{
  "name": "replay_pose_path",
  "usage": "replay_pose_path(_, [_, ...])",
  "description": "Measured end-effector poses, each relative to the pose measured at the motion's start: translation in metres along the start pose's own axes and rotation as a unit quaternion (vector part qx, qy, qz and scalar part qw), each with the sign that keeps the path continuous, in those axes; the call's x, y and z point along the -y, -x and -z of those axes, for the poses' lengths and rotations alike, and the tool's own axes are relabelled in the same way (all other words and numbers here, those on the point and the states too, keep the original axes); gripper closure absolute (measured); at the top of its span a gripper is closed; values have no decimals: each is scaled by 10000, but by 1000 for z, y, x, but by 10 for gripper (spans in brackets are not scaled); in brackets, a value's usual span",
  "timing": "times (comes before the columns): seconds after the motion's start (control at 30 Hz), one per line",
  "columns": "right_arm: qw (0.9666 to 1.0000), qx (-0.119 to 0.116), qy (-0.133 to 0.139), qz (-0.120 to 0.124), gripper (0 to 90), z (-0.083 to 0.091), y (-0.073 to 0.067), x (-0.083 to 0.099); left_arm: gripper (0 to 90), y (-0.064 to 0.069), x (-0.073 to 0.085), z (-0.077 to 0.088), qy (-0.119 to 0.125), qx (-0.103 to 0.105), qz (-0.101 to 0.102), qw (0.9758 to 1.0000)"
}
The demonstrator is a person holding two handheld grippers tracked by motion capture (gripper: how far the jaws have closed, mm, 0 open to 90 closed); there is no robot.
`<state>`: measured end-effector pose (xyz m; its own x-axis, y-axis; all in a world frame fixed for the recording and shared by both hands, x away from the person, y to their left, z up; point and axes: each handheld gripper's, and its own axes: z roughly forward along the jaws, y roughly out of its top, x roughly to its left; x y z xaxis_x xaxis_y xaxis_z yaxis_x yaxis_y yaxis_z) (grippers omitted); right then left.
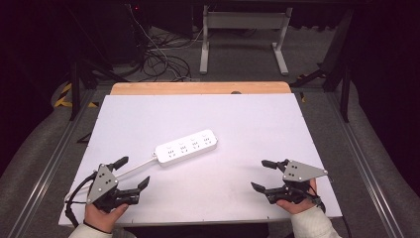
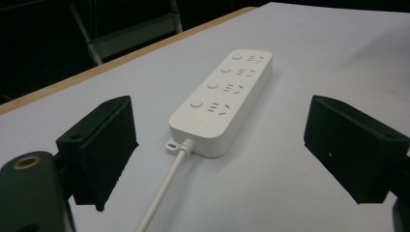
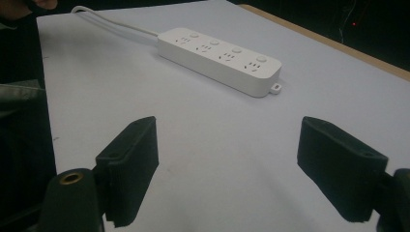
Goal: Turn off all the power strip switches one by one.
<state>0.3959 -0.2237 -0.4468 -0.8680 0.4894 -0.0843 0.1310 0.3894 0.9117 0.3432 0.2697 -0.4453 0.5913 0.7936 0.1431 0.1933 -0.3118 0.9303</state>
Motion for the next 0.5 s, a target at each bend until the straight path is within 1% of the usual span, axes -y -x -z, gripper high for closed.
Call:
replay_pose_path(0.07, [10000, -16, 7, -3, 238, 0, 0, 0, 122, 0, 0, 0, -2, -13, -9, 10000])
replay_pose_path(0.1, [10000, -15, 12, 4, 239, 0, 0, 0, 120, 0, -1, 0, 4, -10, 40, 10000])
replay_pose_path(0.2, [10000, -23, 20, 3, 242, 1, 0, 0, 120, -1, -1, 1, -18, -16, 34, 10000])
replay_pose_path(0.27, [10000, -28, 17, 5, 243, 1, -1, 0, 122, -2, -2, 1, -29, 5, 95, 10000])
replay_pose_path(0.3, [10000, -35, 9, 12, 243, 0, 0, 0, 143, -3, -2, 1, -101, 39, 186, 9998])
replay_pose_path(0.37, [10000, -37, -3, 20, 243, 0, -1, 0, 146, -4, -2, 1, -139, 61, 207, 9997])
replay_pose_path(0.4, [10000, -41, -14, 6, 243, 0, -1, 0, 156, -6, -3, 2, -194, 63, 302, 9993])
replay_pose_path(0.43, [10000, -49, -10, 3, 243, 0, -1, 0, 186, -6, -3, 2, -194, 63, 302, 9993])
replay_pose_path(0.47, [10000, -52, -6, 4, 244, 0, -1, 0, 229, -7, -3, 2, -206, 97, 374, 9990])
replay_pose_path(0.5, [10000, -57, -5, 2, 243, 0, -1, 0, 302, -8, -4, 3, -203, 107, 421, 9989])
